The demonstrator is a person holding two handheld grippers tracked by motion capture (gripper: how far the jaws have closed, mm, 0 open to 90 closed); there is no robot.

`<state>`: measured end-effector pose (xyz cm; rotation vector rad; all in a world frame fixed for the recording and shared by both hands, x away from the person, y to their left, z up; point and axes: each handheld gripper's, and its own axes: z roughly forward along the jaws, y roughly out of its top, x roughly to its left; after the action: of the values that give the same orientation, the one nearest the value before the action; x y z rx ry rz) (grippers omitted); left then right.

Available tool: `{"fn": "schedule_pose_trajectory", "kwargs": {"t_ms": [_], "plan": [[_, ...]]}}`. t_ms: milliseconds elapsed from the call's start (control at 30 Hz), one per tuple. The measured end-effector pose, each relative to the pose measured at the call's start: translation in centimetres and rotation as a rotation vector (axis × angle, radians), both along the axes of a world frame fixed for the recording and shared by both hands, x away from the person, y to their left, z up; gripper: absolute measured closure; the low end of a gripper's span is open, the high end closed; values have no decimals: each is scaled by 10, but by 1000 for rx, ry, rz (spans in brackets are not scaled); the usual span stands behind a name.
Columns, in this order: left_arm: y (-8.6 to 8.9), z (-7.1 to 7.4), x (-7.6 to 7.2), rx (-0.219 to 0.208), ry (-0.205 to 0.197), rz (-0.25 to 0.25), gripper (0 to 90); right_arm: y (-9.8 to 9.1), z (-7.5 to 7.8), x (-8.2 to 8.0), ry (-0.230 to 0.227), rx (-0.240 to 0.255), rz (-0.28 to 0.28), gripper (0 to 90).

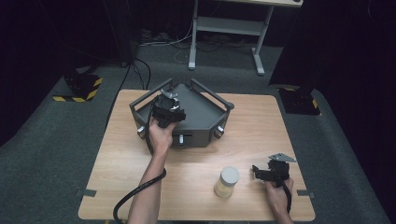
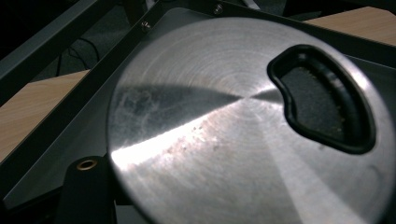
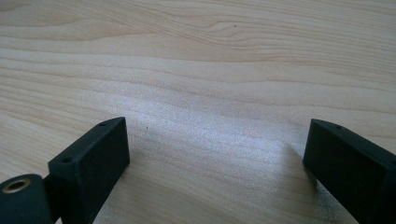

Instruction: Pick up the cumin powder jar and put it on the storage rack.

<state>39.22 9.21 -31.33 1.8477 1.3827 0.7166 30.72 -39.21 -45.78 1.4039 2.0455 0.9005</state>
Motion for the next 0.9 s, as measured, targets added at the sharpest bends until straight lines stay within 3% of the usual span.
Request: {"fn": "schedule_pose_trajectory", "kwargs": {"t_ms": [133, 167, 200, 233, 333, 467, 667, 900], "plan": [[-1, -2, -1, 11, -12, 4, 308, 0, 0, 0, 0, 0, 0, 65], [0, -1, -1, -1, -6, 3, 308, 0, 0, 0, 0, 0, 0, 65], [2, -3, -2, -27, -10, 15, 249, 0, 0, 0, 0, 0, 0, 65], [2, -3, -2, -27, -10, 15, 200, 0, 0, 0, 0, 0, 0, 65], [8, -4, -6, -61, -17, 23, 128, 0, 0, 0, 0, 1, 0, 65], [21, -4, -13, -110, -33, 0, 68, 0, 0, 0, 1, 2, -1, 65], [27, -4, -21, -104, -42, -18, 41, 0, 0, 0, 0, 0, 0, 65], [40, -3, -42, -116, -82, -63, 26, 0, 0, 0, 1, 1, -1, 65]]}}
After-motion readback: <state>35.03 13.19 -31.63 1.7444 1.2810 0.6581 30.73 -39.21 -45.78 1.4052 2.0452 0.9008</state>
